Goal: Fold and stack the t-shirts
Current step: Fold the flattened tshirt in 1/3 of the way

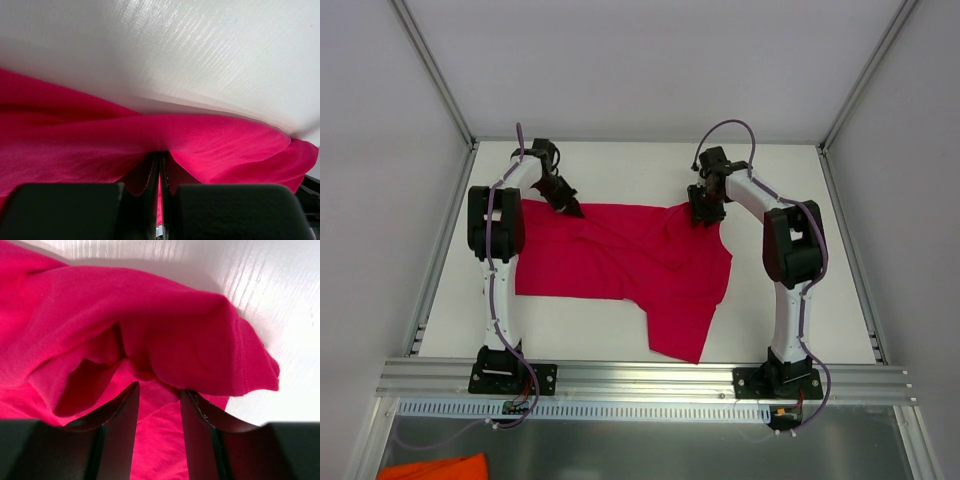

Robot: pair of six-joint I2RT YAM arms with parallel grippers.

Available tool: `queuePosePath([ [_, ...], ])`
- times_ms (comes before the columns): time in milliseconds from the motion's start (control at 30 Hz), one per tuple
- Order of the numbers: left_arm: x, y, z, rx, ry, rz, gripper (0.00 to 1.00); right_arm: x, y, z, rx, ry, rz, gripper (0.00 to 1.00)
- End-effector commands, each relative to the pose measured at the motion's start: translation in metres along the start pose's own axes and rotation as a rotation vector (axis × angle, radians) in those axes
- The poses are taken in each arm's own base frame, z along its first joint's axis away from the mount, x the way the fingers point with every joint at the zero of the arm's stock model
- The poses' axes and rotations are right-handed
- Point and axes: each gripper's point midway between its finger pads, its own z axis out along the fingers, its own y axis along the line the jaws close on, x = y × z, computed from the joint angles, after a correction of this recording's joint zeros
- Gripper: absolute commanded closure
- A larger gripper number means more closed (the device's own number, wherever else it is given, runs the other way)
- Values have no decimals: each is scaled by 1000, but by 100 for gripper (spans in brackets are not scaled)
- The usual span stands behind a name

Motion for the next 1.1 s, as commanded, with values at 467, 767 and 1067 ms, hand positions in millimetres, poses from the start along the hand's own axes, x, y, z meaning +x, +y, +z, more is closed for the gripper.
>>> queuePosePath([
  [467, -16, 16, 2, -60, -34, -15, 100, -11, -2, -31, 22, -16, 22, 99],
  [767, -18, 10, 6, -32, -33, -21, 100, 18, -10, -81, 155, -44, 6, 99],
  [1067, -22, 9, 4, -24, -33, -19, 100, 35, -6, -115, 205, -32, -23, 99],
])
